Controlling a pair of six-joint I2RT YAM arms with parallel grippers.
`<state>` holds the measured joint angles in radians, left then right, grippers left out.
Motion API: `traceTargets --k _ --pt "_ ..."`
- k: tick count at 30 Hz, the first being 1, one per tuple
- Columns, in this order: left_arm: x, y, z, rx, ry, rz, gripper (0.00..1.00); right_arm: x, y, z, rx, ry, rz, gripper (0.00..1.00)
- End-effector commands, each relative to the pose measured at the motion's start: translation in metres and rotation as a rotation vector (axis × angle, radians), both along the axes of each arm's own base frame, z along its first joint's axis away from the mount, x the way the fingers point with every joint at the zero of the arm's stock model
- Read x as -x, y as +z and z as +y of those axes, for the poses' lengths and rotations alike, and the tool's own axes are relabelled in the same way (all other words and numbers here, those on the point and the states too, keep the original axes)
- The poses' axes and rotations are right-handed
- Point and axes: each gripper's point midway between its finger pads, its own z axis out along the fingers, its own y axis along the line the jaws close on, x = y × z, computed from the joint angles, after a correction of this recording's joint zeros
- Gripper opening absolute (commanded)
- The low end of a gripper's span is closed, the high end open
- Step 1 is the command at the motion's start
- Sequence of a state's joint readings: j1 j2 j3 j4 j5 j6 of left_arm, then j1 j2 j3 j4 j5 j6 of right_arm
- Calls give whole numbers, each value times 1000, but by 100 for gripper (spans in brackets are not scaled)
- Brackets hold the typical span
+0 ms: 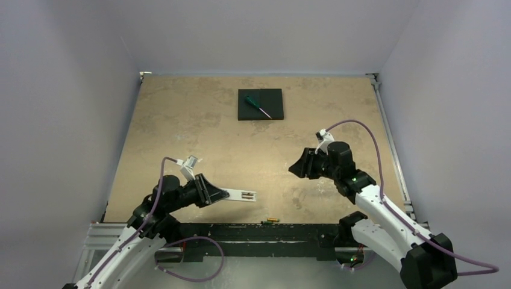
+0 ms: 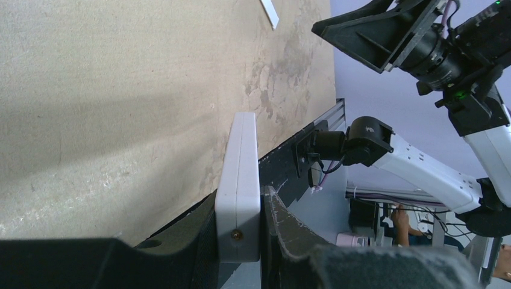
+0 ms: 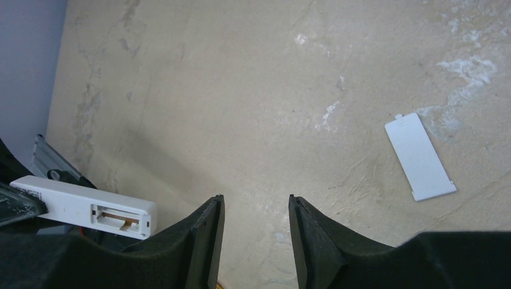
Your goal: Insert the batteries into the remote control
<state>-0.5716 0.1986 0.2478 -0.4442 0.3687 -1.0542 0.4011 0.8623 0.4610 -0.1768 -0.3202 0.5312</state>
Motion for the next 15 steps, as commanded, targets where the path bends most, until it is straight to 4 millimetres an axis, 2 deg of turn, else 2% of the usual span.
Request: traceTargets --k 1,15 --pt "-3 10 -11 62 -44 -47 0 -2 24 12 3 23 -55 51" --pt "-10 -25 -34 140 -102 38 0 45 24 33 -8 183 -18 53"
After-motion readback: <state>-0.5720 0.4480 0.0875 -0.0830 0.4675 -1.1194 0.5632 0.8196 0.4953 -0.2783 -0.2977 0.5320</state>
